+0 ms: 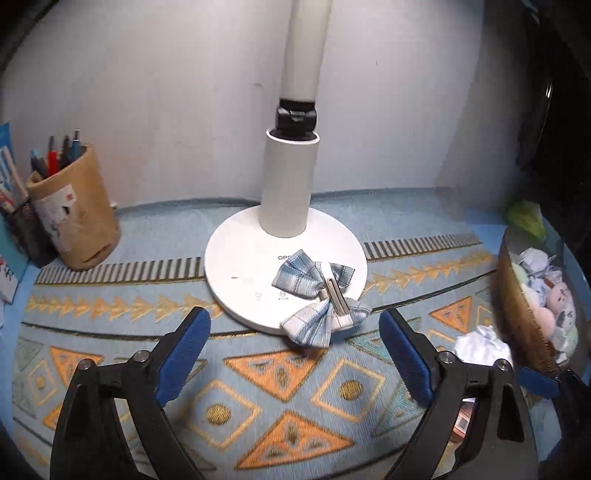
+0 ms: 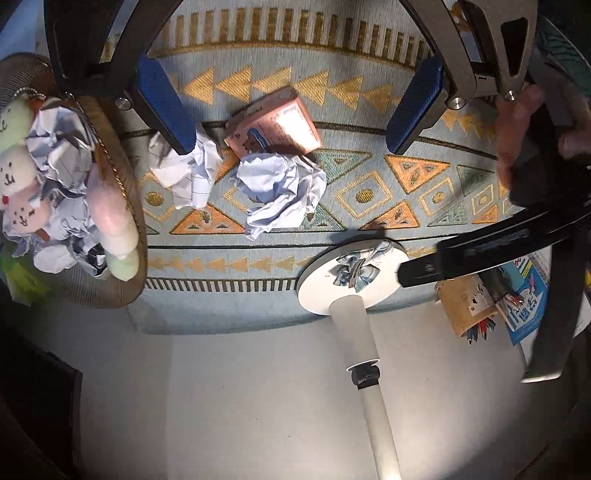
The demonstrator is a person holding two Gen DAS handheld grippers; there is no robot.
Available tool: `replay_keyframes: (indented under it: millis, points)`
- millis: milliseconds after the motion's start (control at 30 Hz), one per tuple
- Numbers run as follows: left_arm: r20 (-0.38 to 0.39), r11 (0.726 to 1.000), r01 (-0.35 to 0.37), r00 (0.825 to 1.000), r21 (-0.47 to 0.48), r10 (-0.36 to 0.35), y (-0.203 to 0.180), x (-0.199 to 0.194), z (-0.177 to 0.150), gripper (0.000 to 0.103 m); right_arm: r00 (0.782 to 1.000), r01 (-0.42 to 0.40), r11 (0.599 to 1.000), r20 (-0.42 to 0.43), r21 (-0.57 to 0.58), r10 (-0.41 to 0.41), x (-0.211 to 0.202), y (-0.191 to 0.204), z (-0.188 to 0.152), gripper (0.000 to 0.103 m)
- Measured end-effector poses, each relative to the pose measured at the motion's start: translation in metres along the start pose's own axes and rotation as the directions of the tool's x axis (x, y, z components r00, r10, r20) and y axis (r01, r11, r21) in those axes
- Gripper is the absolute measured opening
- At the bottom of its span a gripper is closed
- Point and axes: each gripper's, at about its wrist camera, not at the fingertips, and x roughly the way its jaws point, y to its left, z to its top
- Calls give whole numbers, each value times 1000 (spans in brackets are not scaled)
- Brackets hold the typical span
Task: Organize objects
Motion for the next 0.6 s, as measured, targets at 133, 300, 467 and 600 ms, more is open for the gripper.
replay_keyframes:
  millis: [133, 300, 467, 600]
  points:
    - [0, 995, -19, 1000, 99, 19, -20, 32, 3, 87, 1000, -10, 1000, 20, 12, 10, 16, -8, 11, 94]
    - [-5, 994, -10, 1000, 113, 10, -23, 44, -2, 50, 999, -6, 999, 54, -44, 8, 21, -1, 13, 81]
    - [11, 992, 7, 1000, 126, -8, -25, 35, -2, 24, 999, 1, 997, 47, -83, 3, 30, 6, 11, 53]
    - [20, 994, 54, 998, 92, -56, -21, 18, -4, 22, 997, 31, 989, 71, -146, -21, 30, 15, 4, 39]
